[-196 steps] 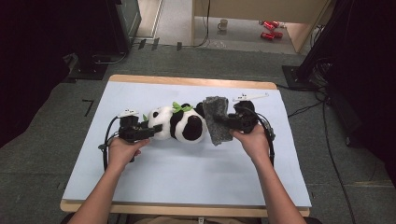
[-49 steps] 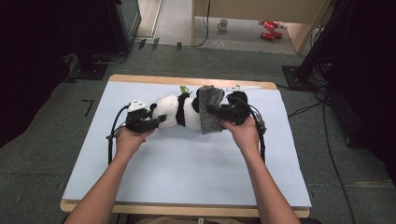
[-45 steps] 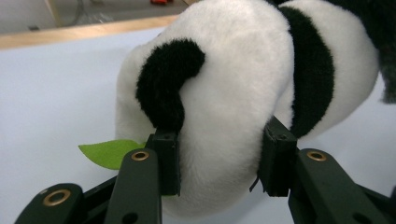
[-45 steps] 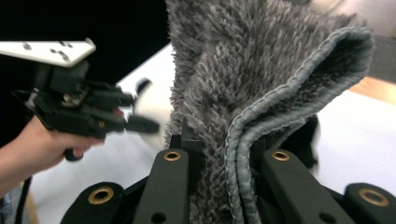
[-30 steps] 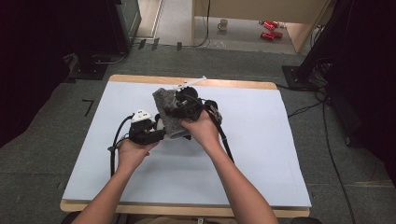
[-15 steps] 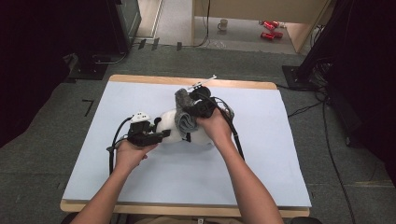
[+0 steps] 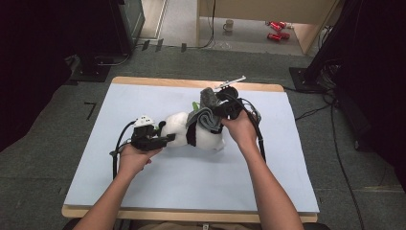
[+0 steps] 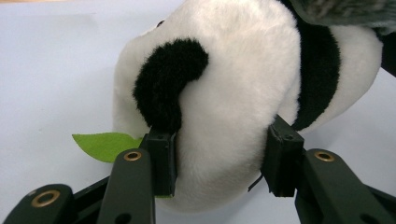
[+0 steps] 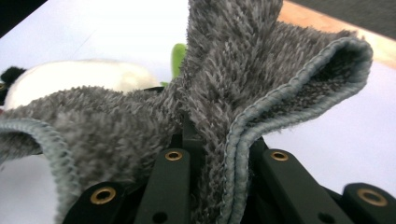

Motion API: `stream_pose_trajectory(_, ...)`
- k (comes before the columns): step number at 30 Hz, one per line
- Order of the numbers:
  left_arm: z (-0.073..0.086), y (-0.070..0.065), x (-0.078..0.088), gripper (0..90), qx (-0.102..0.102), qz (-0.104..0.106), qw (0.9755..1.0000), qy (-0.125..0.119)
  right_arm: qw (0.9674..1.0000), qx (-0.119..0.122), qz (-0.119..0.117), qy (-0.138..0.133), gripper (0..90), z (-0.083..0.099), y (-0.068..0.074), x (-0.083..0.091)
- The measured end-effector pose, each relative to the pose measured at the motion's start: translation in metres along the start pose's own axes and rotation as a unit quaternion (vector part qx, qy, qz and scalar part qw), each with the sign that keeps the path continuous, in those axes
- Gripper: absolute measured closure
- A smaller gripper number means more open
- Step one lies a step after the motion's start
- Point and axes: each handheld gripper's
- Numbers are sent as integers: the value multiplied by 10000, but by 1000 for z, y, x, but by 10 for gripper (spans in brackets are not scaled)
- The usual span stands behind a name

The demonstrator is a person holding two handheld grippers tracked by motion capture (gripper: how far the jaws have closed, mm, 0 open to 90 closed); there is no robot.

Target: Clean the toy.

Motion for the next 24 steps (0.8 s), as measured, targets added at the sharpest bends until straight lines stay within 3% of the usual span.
stream_pose_trajectory(4,0,0,-1,542,-42,-55,10000,-21,9998,-6,97,-171,792,-1,-3,8)
stream_pose_trajectory(8,0,1,-2,537,15,-93,10000,-25,9984,-109,-195,-512,792,-3,-1,19)
stream_pose_trajectory(11,0,2,-2,536,79,-80,9999,-51,9973,-152,-408,-593,793,-6,8,26)
stream_pose_trajectory(17,-2,1,-2,533,127,-81,9999,-18,9939,48,-901,-627,793,-16,38,26)
stream_pose_trajectory(24,-3,0,-2,532,117,-88,9999,27,9918,336,-1198,-298,792,-20,78,-5)
Point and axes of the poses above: each handheld gripper's, and its own axes: x roughly backward along the jaws, z roughly out of its underside, y roughly to its left, and after that the axes turned 6 degrees about -x, right-handed
